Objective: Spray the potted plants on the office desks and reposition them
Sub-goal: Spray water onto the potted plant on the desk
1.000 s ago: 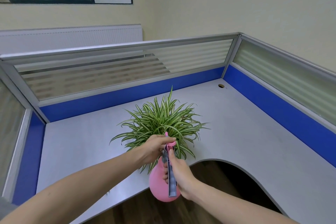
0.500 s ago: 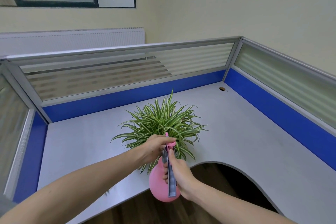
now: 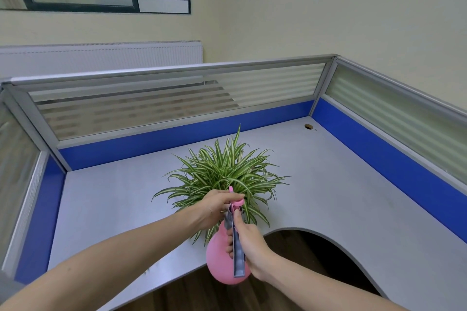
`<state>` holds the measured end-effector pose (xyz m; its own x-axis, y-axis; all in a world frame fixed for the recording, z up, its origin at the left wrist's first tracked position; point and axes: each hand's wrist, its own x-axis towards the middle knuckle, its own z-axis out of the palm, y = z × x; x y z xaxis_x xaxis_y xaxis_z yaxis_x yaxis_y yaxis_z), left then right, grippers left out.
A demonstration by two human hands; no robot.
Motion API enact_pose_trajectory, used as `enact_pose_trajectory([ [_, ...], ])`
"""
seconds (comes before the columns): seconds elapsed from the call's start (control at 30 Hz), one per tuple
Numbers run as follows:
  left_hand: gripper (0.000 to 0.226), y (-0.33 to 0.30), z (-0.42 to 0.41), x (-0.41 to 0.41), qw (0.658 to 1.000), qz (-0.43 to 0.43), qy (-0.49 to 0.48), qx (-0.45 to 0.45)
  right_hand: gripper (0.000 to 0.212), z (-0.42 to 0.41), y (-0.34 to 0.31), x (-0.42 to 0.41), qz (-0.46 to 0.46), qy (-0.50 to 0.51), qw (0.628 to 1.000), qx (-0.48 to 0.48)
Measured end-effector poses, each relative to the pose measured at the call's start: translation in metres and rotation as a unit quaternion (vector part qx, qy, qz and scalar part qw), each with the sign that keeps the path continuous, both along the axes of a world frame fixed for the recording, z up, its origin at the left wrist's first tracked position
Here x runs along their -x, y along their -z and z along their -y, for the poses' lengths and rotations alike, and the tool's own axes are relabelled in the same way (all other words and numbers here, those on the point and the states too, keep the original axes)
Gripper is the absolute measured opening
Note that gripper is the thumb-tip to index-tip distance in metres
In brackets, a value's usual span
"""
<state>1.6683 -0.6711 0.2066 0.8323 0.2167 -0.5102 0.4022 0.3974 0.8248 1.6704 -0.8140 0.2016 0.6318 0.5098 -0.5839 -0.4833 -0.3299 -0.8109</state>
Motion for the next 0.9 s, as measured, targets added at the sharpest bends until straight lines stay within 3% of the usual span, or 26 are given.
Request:
enact_pose_trajectory([
  [0.57,0.011,-0.001,0.006,0.0,1.0,-0.004,-0.003,0.009,0.056,0.01,0.001,-0.004,0.013,-0.019,1.0,0.008],
  [0.8,0.01,-0.004,0.013,-0.001,1.0,-0.012,-0.002,0.003,0.066,0.014,0.006,-0.008,0.0,-0.02,1.0,0.017],
  [0.9,0.022,-0.003,0.02,-0.005,1.0,-0.017,-0.004,-0.006,0.07,0.02,0.009,-0.011,-0.01,-0.007,1.0,0.016],
])
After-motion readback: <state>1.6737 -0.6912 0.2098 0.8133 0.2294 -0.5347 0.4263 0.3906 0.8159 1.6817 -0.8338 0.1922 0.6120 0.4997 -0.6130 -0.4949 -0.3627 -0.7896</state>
